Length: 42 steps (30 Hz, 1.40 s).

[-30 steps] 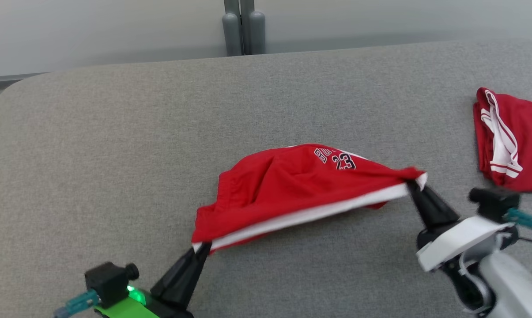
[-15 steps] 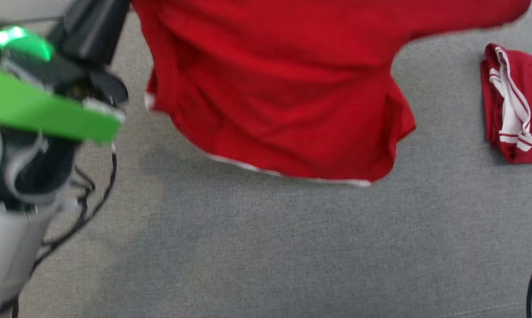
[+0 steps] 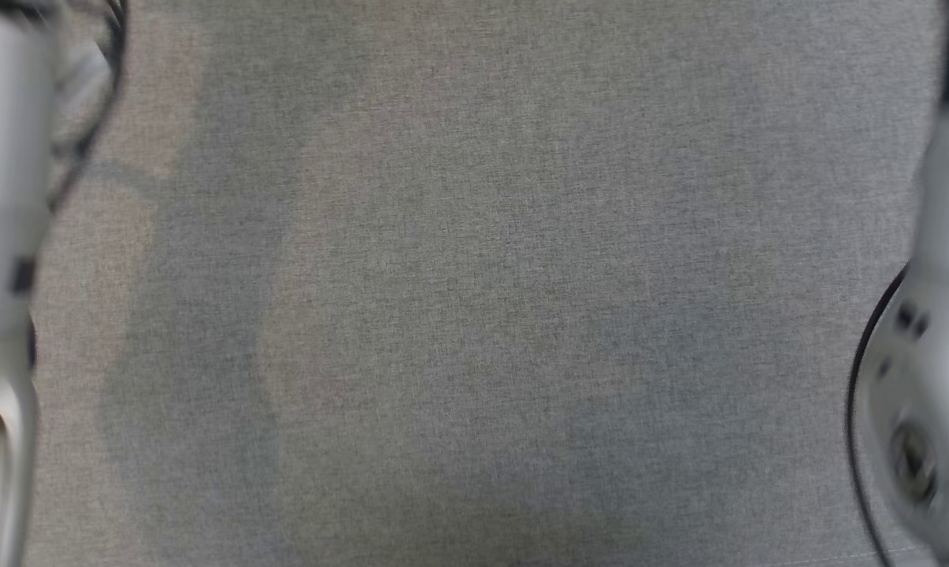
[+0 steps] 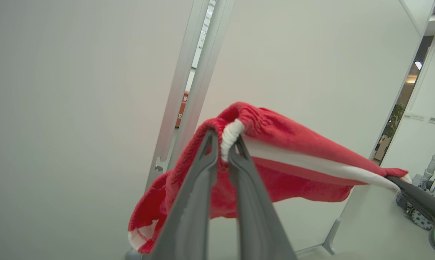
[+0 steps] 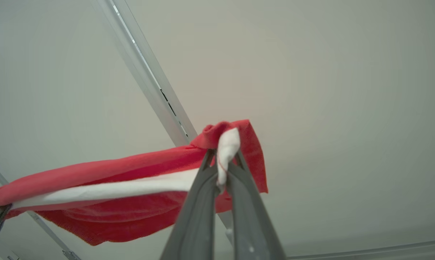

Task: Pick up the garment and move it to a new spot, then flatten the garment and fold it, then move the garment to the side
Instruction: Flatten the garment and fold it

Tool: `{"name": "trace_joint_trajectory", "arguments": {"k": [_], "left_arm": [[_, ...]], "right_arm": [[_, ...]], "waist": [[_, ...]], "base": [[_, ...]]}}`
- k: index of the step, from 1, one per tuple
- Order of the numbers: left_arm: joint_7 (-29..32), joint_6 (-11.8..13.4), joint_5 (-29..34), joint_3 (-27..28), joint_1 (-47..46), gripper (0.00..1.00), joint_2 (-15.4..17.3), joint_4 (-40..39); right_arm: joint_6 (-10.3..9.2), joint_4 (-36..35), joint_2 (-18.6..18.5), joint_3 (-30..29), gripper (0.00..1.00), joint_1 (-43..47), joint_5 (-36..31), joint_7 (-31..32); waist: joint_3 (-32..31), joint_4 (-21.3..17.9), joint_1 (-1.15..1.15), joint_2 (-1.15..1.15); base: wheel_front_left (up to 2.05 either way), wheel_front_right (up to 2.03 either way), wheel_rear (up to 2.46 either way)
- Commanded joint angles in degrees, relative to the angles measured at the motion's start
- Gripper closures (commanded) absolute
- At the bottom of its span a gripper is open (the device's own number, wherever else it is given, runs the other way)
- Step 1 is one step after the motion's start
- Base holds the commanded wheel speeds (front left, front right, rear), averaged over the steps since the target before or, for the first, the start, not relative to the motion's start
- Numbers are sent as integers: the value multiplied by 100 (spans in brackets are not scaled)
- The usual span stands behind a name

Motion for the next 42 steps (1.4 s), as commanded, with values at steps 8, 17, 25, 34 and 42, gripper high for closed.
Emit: {"name": "trace_joint_trajectory", "arguments": {"k": [8,17,25,34,42], "left_arm": [[-303,-81,132,-608,3254,100,261,-617],[-297,-73,405,-542,6932,100,107,-1376],[-317,-36,385,39,8783,100,-243,-1653],[45,-72,-217,-463,7759,100,-374,-2478],[583,-75,-755,-893,6326,100,-713,-2471]], "right_arm": [[-5,-493,-82,373,100,3454,842,-715],[-10,-1524,-172,294,100,7052,1745,-863],[-45,-2114,-229,-399,100,8894,2106,-721],[-10,-1604,-417,-207,100,6970,1512,140],[-5,-441,-810,-258,100,4843,611,991]], "waist": [[-798,129,-2,0],[-1946,240,-2,0],[-2399,409,-2,0],[-2090,775,-2,0],[-1397,1435,-2,0]], "base": [[0,0,0],[0,0,0],[0,0,0],[0,0,0],[0,0,0]]}}
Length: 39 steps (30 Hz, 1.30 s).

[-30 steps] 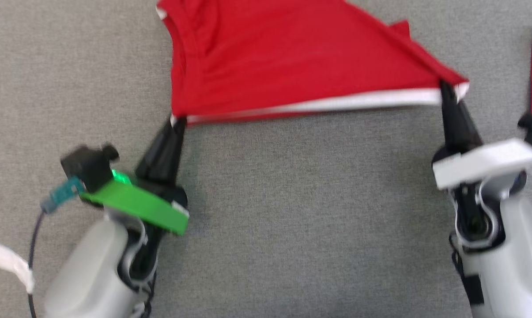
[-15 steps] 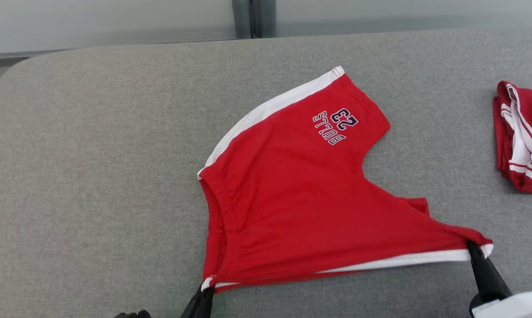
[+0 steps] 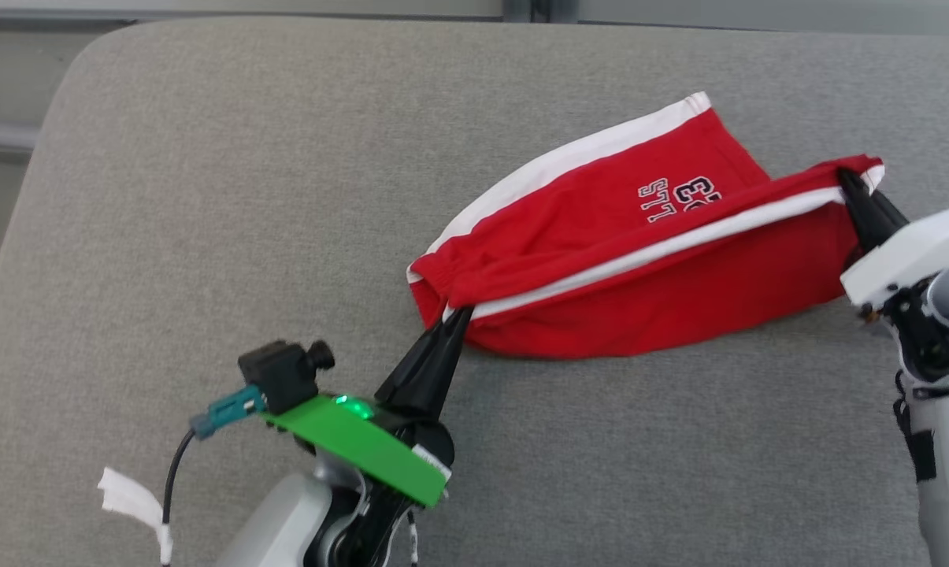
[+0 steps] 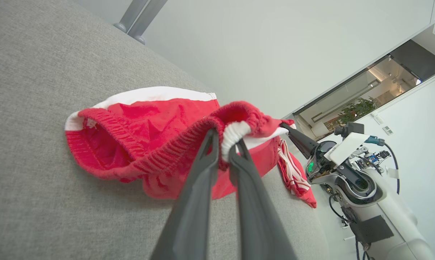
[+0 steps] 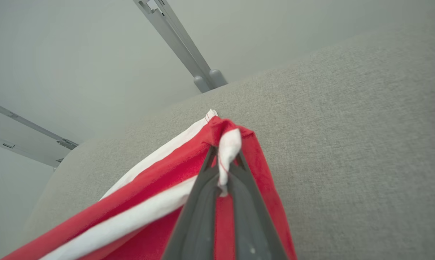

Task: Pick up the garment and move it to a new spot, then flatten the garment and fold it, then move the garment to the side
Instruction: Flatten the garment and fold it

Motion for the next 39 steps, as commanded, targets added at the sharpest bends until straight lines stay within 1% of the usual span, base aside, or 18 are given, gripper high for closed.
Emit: {"name": "trace_joint_trajectory", "arguments": {"k": [1,3,7,11,16,17,18,19,24,26,30,32,33,34,37,38,39], "left_arm": [[38,11,17,-2,-326,100,-98,158],[82,11,-29,-13,-635,100,-254,423],[267,55,-170,-40,-1202,100,-473,1029],[327,146,-157,-109,-1599,100,-582,1576],[317,108,-276,-167,-1861,99,-648,1950],[298,112,-305,-171,-1893,82,-655,2019],[267,113,-323,-174,-1917,47,-661,2075],[239,136,-352,-173,-1940,0,-666,2134],[-36,217,-293,-202,-1997,0,-690,2318],[-281,331,-165,-158,-1963,0,-681,2402],[-773,632,349,-56,-1690,0,-516,2413],[-867,769,803,61,-1496,0,-419,2242],[-889,902,1116,297,-1365,0,-386,2041],[-889,980,1441,548,-1151,0,-392,1798],[-880,1005,2277,1145,-423,0,-519,1173],[-882,994,2609,1325,-207,0,-555,956],[-883,953,2802,1444,-29,0,-591,821]], "right_arm": [[0,164,-137,-16,100,-276,-152,126],[1,406,-256,41,100,-657,-341,286],[0,842,-343,65,100,-1249,-618,479],[1,1190,-372,218,100,-1621,-807,652],[1,1392,-445,420,100,-1798,-894,620],[1,1406,-462,462,39,-1822,-908,561],[1,1436,-475,482,0,-1837,-915,528],[1,1443,-492,542,0,-1857,-921,458],[1,1293,-610,778,0,-1931,-754,-133],[1,1200,-694,882,0,-1909,-818,-507],[1,1048,-896,1111,0,-1674,-882,-1071],[1,1000,-1054,1248,0,-1506,-1146,-1195],[1,965,-1135,1371,0,-1393,-1300,-1184],[1,955,-1189,1463,0,-1288,-1442,-1095],[-1,859,-1315,1592,0,-1088,-1705,-806],[-1,815,-1331,1623,0,-1036,-1783,-673],[-1,779,-1322,1641,0,-1010,-1812,-560]], "waist": [[508,537,0,0],[634,683,0,0],[813,867,0,0],[893,922,0,0],[915,960,0,0],[917,962,0,0],[914,961,0,0],[908,958,0,0],[885,940,0,0],[846,912,0,0],[783,828,0,0],[731,783,0,0],[716,767,0,0],[702,744,0,0],[689,690,0,0],[694,678,0,0],[713,674,0,0]], "base": [[0,0,0],[0,0,0],[0,0,0],[0,0,0],[0,0,0],[0,0,0],[0,0,0],[0,0,0],[0,0,0],[0,0,0],[0,0,0],[0,0,0],[0,0,0],[0,0,0],[0,0,0],[0,0,0],[0,0,0]]}}
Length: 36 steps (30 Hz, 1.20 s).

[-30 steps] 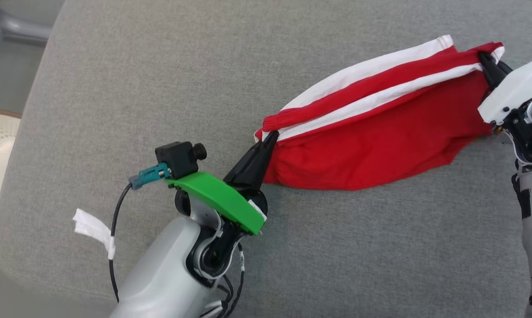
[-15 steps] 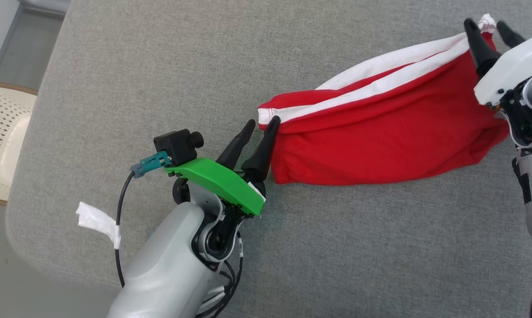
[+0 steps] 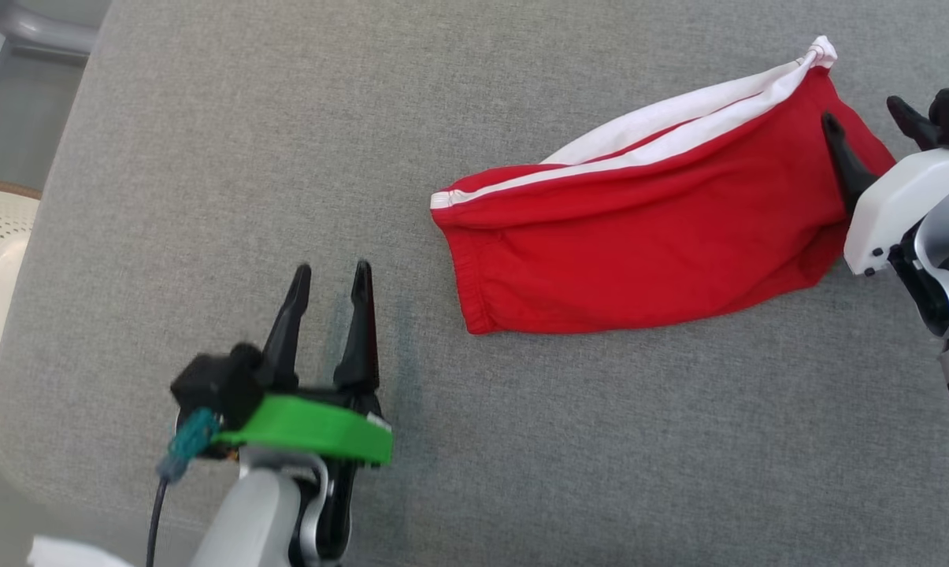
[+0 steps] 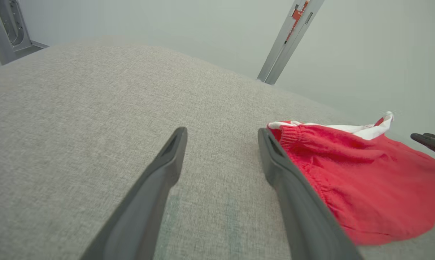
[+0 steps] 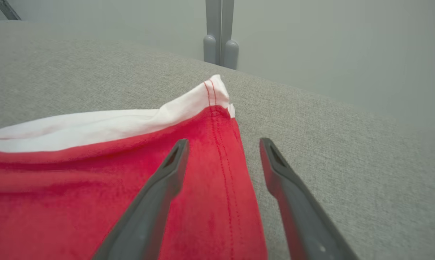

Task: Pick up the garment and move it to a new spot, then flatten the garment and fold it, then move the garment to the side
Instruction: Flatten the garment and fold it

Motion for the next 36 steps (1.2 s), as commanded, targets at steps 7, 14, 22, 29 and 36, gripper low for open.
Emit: {"name": "trace_joint_trajectory", "arguments": {"k": [7,14,22,29,36], "left_arm": [[-15,-245,466,335,783,0,-133,-711],[-16,-212,430,158,802,0,-132,-918],[-17,-325,544,314,917,0,-134,-782],[-17,-399,607,333,1041,0,-131,-629],[-17,-460,671,515,1411,0,-129,-434]], "right_arm": [[-1,-14,-12,-195,0,-30,-347,793],[0,408,141,-301,0,-53,-265,1250],[-12,1109,278,-722,100,141,-447,1308],[-10,1131,567,-1061,100,166,382,947],[-5,339,587,-1301,100,630,1292,833]], "waist": [[265,199,0,0],[353,373,0,0],[48,159,0,0],[-239,-53,0,0],[-742,-435,0,0]], "base": [[0,0,0],[0,0,0],[0,0,0],[0,0,0],[0,0,0]]}}
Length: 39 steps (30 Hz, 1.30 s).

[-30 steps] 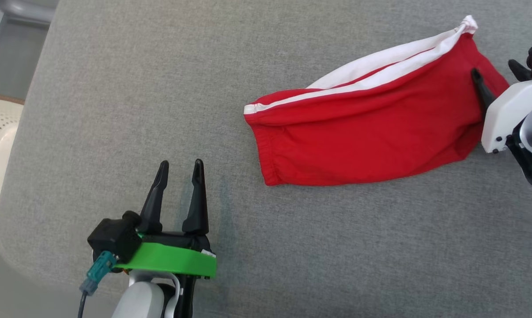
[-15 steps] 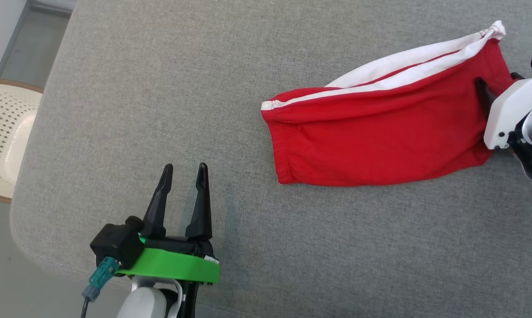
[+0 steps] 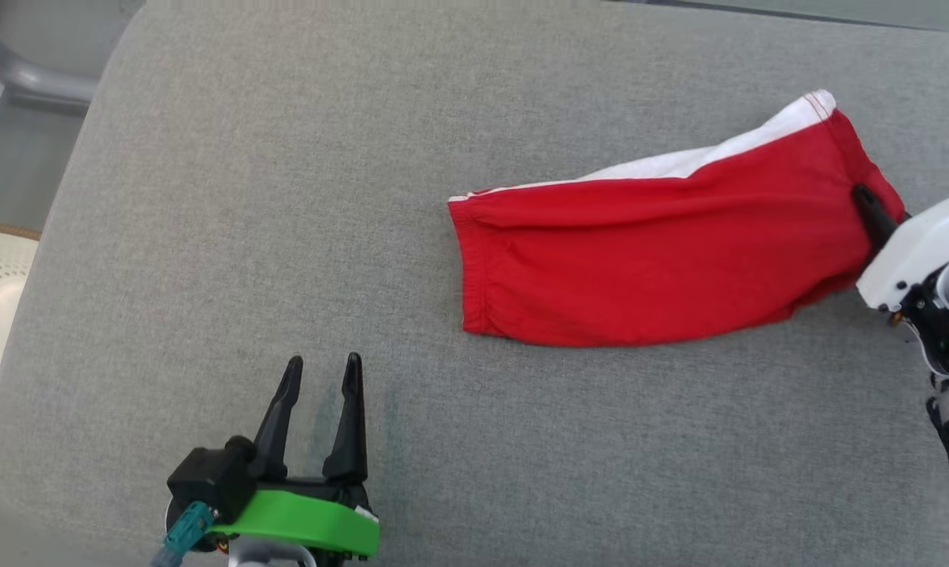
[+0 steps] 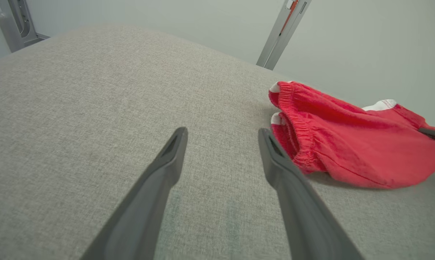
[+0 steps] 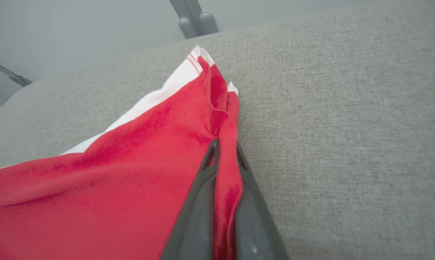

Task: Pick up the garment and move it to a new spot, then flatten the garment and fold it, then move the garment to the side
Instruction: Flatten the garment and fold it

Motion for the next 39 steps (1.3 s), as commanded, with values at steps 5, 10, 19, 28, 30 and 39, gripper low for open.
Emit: {"name": "trace_joint_trajectory", "arguments": {"k": [5,10,19,28,30,39], "left_arm": [[-17,-104,98,147,369,0,11,122],[-16,-168,139,215,564,0,10,228],[-17,-93,-23,86,577,0,10,252],[-17,-67,-117,-151,265,0,11,422],[-17,-65,-118,-133,287,0,10,440],[-17,-103,-4,-17,423,0,11,526]], "right_arm": [[-9,-284,-345,-633,100,649,328,222],[-4,-455,-571,-1237,100,901,150,211],[-4,-1893,-30,233,100,780,145,692],[-4,-1311,706,1518,100,769,-295,522],[-4,-1161,788,1616,100,769,-324,426],[-4,-911,1004,2158,0,681,-385,-294]], "waist": [[-613,-419,0,0],[-820,-392,0,0],[-779,-402,0,0],[-641,-188,0,0],[-651,-166,0,0],[-748,-369,0,0]], "base": [[0,0,0],[0,0,0],[0,0,0],[0,0,0],[0,0,0],[0,0,0]]}}
